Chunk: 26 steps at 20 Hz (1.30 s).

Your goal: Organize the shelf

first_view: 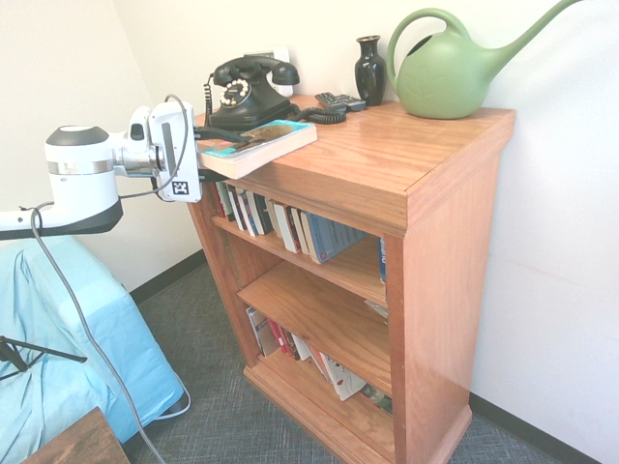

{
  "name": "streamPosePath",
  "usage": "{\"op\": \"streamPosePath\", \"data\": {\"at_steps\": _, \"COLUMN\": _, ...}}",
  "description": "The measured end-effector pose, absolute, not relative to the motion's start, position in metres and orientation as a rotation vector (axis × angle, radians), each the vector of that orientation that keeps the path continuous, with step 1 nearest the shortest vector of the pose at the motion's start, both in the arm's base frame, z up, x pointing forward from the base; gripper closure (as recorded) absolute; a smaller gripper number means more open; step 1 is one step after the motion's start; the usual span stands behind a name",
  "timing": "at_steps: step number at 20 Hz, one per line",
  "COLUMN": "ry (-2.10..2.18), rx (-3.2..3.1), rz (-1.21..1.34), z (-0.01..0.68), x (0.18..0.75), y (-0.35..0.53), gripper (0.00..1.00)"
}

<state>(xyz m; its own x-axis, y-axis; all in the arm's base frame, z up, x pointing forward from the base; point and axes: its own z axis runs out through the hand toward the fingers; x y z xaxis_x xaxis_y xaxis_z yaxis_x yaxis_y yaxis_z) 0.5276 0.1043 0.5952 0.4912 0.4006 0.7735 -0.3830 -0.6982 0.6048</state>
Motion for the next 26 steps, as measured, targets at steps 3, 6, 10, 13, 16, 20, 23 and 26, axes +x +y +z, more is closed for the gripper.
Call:
{"op": "streamPosePath", "data": {"at_steps": 3, "ry": 0.007, "rx": 1.957, "rz": 1.286, "z": 0.599, "x": 0.526, "y": 0.102, "gripper": 1.0}}
{"op": "streamPosePath", "data": {"at_steps": 6, "ry": 0.0, "rx": 1.953, "rz": 1.291, "z": 0.603, "x": 0.525, "y": 0.1, "gripper": 1.0}}
{"op": "streamPosePath", "data": {"at_steps": 10, "ry": 0.0, "rx": 1.944, "rz": 1.293, "z": 0.605, "x": 0.524, "y": 0.106, "gripper": 1.0}}
{"op": "streamPosePath", "data": {"at_steps": 13, "ry": -0.001, "rx": 1.943, "rz": 1.292, "z": 0.605, "x": 0.524, "y": 0.108, "gripper": 1.0}}
{"op": "streamPosePath", "data": {"at_steps": 16, "ry": -0.017, "rx": 1.948, "rz": 1.298, "z": 0.606, "x": 0.522, "y": 0.106, "gripper": 1.0}}
{"op": "streamPosePath", "data": {"at_steps": 20, "ry": -0.11, "rx": 1.989, "rz": 1.323, "z": 0.624, "x": 0.508, "y": 0.098, "gripper": 1.0}}
{"op": "streamPosePath", "data": {"at_steps": 23, "ry": -0.204, "rx": 2.019, "rz": 1.358, "z": 0.651, "x": 0.484, "y": 0.088, "gripper": 1.0}}
{"op": "streamPosePath", "data": {"at_steps": 26, "ry": -0.3, "rx": 2.058, "rz": 1.38, "z": 0.676, "x": 0.457, "y": 0.07, "gripper": 1.0}}
